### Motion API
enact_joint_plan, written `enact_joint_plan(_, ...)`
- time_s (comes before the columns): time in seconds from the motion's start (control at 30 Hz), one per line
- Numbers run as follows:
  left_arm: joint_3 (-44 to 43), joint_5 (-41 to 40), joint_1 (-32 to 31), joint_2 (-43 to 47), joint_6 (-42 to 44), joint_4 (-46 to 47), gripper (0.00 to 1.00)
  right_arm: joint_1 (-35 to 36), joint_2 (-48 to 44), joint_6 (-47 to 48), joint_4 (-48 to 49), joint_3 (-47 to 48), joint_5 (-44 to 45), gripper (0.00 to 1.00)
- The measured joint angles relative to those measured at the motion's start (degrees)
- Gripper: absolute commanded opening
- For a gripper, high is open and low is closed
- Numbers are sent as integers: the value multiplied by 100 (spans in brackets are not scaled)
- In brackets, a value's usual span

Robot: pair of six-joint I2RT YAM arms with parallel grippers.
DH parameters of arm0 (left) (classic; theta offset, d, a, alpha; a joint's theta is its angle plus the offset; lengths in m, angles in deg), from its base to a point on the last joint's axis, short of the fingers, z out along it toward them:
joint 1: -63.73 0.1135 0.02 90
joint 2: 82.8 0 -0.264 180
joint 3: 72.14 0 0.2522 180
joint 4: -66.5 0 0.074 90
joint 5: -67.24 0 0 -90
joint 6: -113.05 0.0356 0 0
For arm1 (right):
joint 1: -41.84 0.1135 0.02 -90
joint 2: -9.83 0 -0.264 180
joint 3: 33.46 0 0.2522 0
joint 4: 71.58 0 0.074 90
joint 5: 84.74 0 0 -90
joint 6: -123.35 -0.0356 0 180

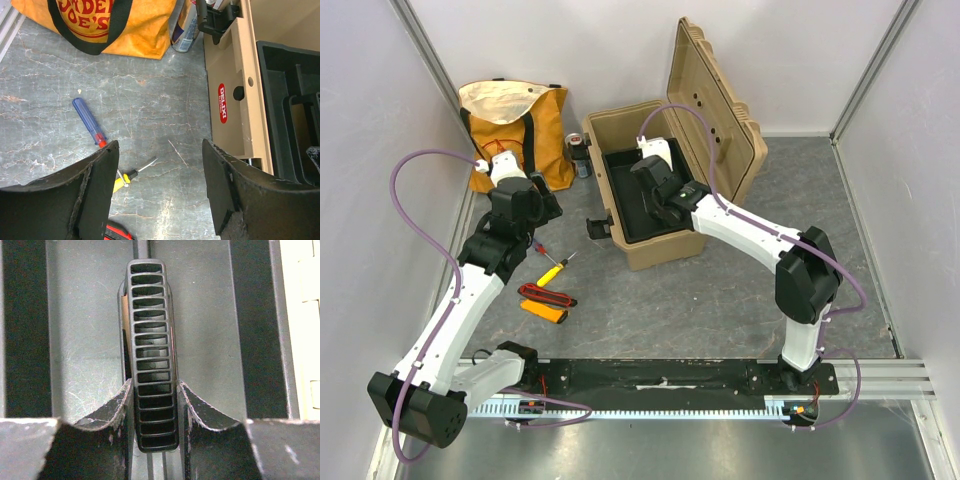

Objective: Pack the tool kit

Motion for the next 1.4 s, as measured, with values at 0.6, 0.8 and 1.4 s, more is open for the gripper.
enact_joint_plan(0.6, 2, 125, 11, -42, -59, -111, 79, -66, -1073, -269, -393, 168, -68, 81)
enact_joint_plan(0.8, 52, 208, 173, -44, -304, -326, 79, -63, -1856, -236, -219, 0, -426, 81)
enact_joint_plan(1.4, 1749, 1003, 1349, -1888, -1886, 197, 56, -63, -4503, -293, -367, -844, -2085, 77)
